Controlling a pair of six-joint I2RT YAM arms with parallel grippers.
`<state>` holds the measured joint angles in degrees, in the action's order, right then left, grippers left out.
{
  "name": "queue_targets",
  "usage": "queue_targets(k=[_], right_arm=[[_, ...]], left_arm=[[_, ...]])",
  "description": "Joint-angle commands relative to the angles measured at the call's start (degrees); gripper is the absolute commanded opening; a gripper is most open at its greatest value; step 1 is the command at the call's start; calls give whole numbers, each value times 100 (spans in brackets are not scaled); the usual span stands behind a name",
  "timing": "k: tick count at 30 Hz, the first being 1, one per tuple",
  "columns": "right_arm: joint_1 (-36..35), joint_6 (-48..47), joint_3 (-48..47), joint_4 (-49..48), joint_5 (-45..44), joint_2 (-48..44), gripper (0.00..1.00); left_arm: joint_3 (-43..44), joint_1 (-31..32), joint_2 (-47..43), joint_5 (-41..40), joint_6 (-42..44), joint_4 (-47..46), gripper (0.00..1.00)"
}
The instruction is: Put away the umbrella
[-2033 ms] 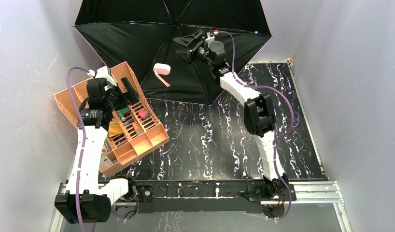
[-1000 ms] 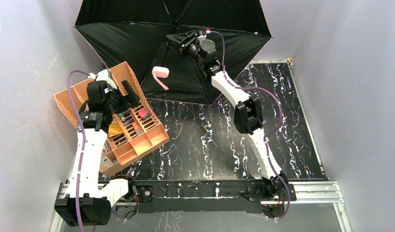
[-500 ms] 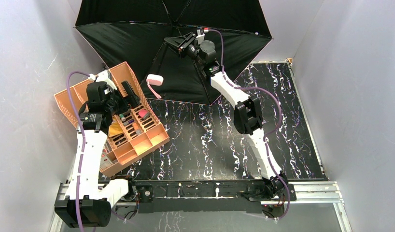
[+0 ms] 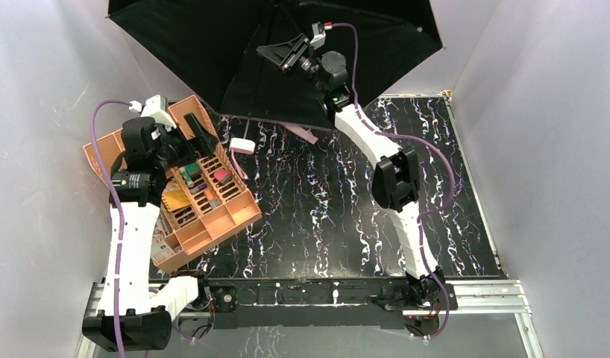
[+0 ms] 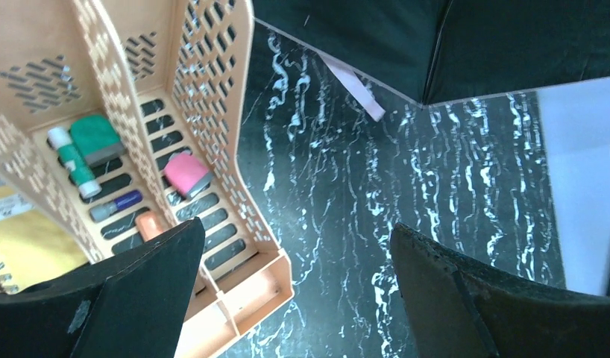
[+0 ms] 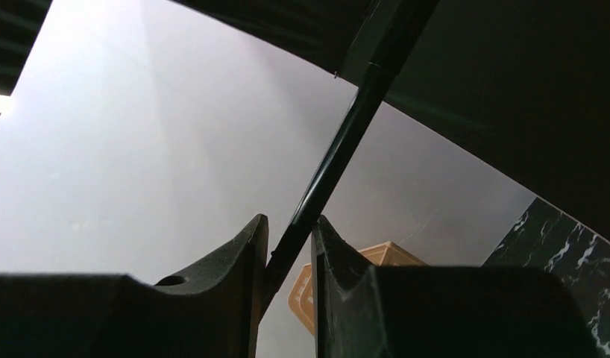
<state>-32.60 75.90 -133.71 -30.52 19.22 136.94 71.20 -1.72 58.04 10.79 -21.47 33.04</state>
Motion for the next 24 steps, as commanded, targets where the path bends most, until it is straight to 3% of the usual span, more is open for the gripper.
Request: queue_targets(k=[1,6,11,16,24], right_arm=[[136,-872,-28,-990,253,-839,0],[181,-1386,523,-962,460,-1413,0],[236,-2232,2735,-1431,891,-2560,0],[331,-2378,4336,-1971,829,-3197,0],[368,-2116,5116,-2402,846,-3440,0]], left_arm=[[451,0,93,599,-8,-125,95],[737,66,202,908,3,-266,96],[553,410,412,2151,-401,-1388,98],[-99,2017,637,1739,-682,-2743,98],[-804,2486,1152,1609,-893,-3742,97]])
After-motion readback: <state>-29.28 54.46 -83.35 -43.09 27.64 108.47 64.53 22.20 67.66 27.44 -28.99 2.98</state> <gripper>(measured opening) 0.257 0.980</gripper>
